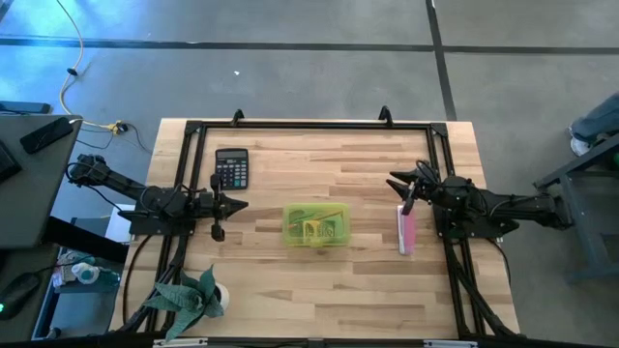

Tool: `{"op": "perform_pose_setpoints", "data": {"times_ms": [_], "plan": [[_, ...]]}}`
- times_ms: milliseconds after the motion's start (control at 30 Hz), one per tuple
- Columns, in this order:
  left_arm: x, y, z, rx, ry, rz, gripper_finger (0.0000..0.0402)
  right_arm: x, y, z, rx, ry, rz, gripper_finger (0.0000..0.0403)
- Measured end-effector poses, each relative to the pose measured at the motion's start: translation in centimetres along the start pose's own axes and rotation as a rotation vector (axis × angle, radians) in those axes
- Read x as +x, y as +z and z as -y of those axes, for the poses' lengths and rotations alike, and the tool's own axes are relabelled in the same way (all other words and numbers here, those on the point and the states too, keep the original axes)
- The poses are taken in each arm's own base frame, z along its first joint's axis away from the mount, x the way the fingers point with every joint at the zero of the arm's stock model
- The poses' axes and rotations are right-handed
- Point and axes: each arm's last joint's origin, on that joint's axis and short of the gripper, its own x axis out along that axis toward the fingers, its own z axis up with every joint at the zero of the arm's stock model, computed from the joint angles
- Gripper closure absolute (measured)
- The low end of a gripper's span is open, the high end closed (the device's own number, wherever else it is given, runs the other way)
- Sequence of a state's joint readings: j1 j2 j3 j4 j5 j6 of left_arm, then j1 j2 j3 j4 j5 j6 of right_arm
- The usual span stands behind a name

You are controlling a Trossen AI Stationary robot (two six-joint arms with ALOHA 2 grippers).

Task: Pack school essentials
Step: Return to Home Position

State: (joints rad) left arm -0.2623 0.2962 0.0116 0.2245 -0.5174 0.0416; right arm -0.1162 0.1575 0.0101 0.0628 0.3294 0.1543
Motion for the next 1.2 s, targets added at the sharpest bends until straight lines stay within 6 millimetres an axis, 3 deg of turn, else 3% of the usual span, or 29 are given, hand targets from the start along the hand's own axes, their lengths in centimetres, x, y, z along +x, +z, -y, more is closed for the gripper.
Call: {"op": "perform_pose_setpoints", "data": {"times_ms": [767,1200], "plan": [[-0.1,0.2,-0.1,-0.022,0.001,0.017,0.0401,0.0,0.0,0.0,0.003,0.0,0.0,0.0274],[-1.1,1.7,-1.5,-0.111,0.07,0.181,0.0401,0.0,0.0,0.0,0.003,0.0,-0.001,0.0274]]}}
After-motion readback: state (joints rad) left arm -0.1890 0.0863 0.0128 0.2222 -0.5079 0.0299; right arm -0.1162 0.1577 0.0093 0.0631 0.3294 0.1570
